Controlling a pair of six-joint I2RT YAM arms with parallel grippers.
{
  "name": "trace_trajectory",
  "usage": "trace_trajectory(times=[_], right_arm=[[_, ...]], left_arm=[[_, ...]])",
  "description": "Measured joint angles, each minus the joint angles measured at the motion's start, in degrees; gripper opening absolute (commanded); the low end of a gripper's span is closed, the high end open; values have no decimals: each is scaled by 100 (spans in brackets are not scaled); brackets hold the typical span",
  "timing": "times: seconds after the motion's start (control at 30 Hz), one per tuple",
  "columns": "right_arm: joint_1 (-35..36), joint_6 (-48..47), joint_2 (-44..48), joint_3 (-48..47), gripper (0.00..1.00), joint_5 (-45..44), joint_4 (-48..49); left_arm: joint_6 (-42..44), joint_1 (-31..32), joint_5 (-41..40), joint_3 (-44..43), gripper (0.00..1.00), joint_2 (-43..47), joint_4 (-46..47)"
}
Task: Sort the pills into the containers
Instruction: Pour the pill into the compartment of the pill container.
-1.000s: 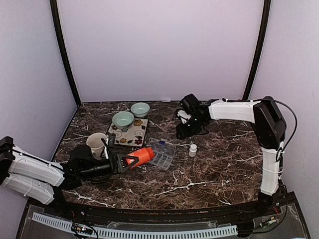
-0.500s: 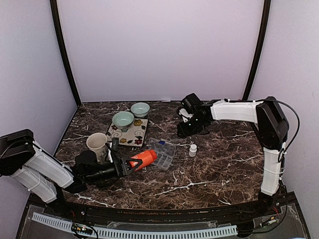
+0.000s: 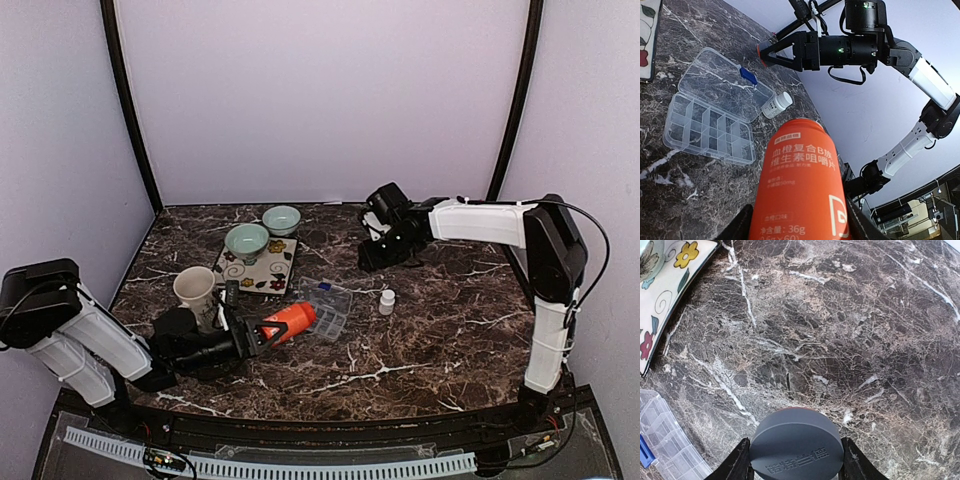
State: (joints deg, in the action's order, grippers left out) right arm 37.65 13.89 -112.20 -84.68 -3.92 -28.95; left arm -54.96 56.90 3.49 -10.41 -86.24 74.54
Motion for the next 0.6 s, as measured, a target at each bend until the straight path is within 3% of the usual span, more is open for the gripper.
trace_trajectory(times=[0.6], right_arm=[[-26,20,109,190,31,-44,105]], left_arm=[[-125,216,-669,-11,3,-507,70]])
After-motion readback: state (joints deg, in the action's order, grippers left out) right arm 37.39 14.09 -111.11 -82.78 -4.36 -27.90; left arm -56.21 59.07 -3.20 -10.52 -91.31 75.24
